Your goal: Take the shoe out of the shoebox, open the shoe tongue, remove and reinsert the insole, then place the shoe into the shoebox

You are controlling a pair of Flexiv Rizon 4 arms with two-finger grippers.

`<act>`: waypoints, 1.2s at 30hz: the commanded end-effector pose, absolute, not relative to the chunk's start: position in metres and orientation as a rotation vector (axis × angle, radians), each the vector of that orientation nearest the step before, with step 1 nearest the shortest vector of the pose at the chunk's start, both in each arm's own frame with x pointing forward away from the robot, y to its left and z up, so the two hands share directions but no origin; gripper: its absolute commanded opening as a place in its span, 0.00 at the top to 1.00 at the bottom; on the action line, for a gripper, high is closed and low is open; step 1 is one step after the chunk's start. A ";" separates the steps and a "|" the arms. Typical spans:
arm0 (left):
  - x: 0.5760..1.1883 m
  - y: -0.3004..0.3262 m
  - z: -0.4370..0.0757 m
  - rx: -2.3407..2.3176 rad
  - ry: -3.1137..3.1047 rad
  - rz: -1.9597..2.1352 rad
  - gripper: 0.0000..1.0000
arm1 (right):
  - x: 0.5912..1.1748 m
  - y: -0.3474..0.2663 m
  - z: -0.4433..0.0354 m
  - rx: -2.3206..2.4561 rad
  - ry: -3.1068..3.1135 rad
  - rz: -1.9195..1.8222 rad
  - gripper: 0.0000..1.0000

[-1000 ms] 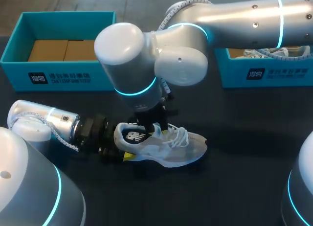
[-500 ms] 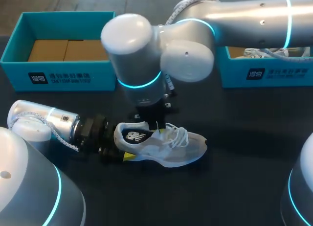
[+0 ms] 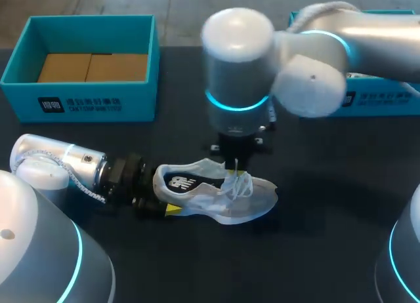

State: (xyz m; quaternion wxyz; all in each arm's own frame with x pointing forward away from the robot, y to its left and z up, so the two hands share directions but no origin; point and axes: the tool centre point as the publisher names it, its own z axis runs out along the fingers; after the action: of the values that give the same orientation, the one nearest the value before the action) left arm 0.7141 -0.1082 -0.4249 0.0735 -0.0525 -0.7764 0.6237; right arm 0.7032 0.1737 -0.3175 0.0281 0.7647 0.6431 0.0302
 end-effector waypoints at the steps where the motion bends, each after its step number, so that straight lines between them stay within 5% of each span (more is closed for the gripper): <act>1: 0.716 -0.106 -0.429 -0.158 -2.331 1.874 1.00 | 0.701 0.143 -0.317 2.796 1.638 0.429 1.00; 27: 0.716 -0.106 -0.429 -0.158 -2.331 1.874 1.00 | 0.707 0.128 -0.343 2.858 1.831 0.407 1.00; 34: 0.716 -0.106 -0.429 -0.158 -2.331 1.874 1.00 | 0.699 0.130 -0.332 2.858 1.814 0.363 0.53; 36: 0.716 -0.106 -0.429 -0.158 -2.331 1.874 1.00 | 0.696 0.132 -0.324 2.846 1.797 0.345 0.17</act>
State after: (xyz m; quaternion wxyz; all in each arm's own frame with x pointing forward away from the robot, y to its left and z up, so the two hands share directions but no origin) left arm 0.7142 -0.1080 -0.4250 0.0734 -0.0524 -0.7765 0.6237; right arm 0.7019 0.1299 -0.3377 -0.1363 0.8315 0.5279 0.1068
